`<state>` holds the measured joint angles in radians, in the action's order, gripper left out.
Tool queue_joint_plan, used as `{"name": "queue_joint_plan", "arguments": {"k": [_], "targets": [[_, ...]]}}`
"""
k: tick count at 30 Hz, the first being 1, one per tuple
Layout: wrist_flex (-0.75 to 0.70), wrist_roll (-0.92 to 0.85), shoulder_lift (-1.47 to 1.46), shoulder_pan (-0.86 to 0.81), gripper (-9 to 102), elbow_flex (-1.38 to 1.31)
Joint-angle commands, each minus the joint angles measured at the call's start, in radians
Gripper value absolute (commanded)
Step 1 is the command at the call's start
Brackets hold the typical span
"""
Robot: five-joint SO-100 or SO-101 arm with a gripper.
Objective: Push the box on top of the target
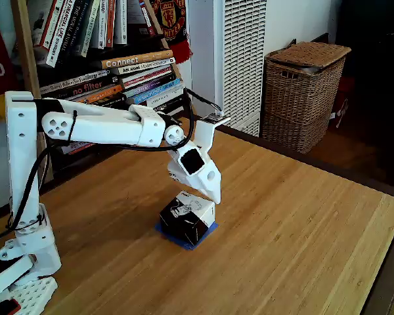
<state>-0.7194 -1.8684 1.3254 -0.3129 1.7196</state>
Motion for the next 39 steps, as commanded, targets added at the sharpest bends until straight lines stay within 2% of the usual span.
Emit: {"name": "queue_joint_plan", "arguments": {"k": [1,29,32,39], "targets": [[0.012,0.021,0.069,-0.014,0,-0.018],[-0.005,0.006,0.089,-0.032,0,0.005],[-0.018,0.064,0.069,-0.023,0,-0.058],[-0.052,0.321,0.114,-0.018,0,-0.109]]}}
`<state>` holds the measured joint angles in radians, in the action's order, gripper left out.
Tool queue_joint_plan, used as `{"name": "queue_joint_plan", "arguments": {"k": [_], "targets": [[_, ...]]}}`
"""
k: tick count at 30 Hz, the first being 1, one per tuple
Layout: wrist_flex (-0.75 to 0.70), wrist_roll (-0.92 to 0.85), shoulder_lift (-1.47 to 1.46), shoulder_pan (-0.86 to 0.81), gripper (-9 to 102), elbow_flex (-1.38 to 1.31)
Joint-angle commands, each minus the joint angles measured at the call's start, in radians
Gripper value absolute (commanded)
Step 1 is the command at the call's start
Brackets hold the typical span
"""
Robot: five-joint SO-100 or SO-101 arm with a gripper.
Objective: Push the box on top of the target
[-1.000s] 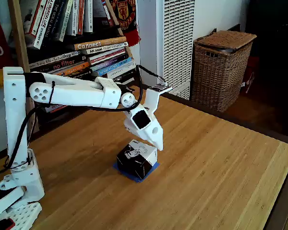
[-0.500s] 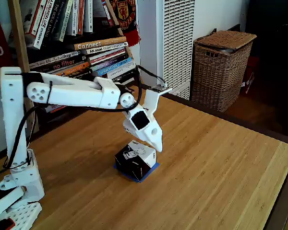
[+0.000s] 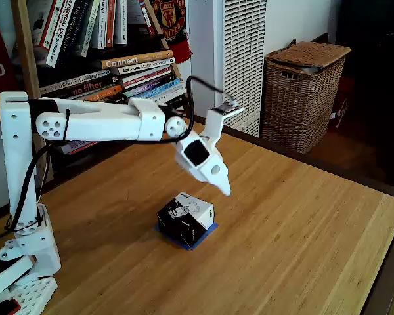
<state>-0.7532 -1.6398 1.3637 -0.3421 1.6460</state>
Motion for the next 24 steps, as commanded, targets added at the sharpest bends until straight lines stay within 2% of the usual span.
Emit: {"name": "queue_joint_plan", "arguments": {"k": [1,4,11,19,24], "targets": [[-0.029,0.130,0.091,0.012,0,-0.029],[-0.038,0.236,0.164,0.021,0,0.025],[0.064,0.583,0.390,0.054,0,0.284],[-0.037,0.881,0.551,0.031,0,0.374],[-0.058,0.953,0.663,0.038,0,0.436]]}}
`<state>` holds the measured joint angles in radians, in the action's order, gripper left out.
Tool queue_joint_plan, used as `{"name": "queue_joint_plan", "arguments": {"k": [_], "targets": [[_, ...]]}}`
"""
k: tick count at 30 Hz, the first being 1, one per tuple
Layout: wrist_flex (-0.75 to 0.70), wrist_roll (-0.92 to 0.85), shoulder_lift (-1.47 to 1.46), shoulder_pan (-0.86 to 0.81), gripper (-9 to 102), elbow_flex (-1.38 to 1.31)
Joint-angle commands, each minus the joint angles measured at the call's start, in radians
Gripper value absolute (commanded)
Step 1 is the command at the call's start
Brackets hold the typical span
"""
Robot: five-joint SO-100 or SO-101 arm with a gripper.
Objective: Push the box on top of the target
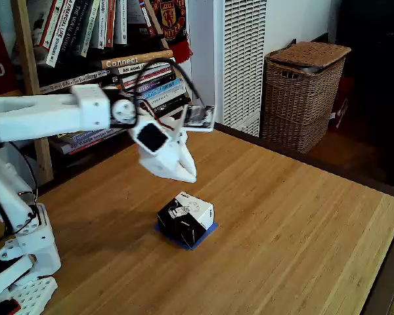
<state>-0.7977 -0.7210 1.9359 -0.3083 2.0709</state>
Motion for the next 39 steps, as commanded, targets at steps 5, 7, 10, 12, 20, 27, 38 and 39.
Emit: {"name": "queue_joint_plan", "arguments": {"k": [5,7,10,12,20,27,38,39], "targets": [[-0.023,0.094,0.262,0.014,0,0.152],[-0.029,0.100,0.342,0.012,0,0.225],[-0.066,0.114,0.423,0.009,0,0.265],[-0.091,0.138,0.462,0.012,0,0.276],[-0.176,0.256,0.640,0.023,0,0.339],[-0.239,0.281,0.828,0.023,0,0.413],[-0.258,0.275,1.066,0.017,0,0.540],[-0.258,0.275,1.088,0.017,0,0.552]]}}
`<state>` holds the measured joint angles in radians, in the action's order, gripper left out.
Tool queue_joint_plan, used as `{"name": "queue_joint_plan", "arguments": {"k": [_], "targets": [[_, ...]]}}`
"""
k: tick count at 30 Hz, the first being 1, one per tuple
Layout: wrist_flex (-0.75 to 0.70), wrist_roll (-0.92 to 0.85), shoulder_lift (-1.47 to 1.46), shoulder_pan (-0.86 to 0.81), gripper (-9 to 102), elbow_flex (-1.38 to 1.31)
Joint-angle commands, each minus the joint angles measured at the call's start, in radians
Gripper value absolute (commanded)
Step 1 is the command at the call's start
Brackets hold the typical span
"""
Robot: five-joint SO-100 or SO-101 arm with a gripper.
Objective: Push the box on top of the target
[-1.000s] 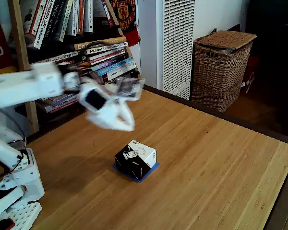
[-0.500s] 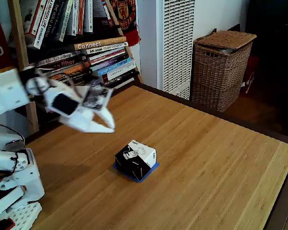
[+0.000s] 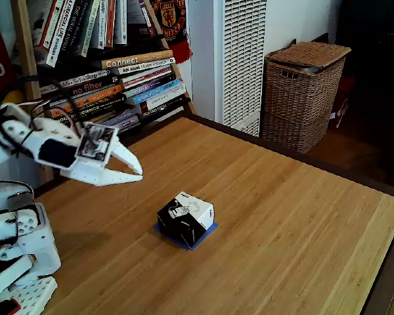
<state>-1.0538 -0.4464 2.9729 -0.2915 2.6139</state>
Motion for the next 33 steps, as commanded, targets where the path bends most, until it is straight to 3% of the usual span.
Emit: {"name": "queue_joint_plan", "arguments": {"k": [1,21,33], "targets": [[-0.005,0.000,0.071,-0.002,0,0.021],[-0.089,-0.048,0.407,0.009,0,0.256],[-0.054,-0.127,0.407,0.038,0,0.357]]}}
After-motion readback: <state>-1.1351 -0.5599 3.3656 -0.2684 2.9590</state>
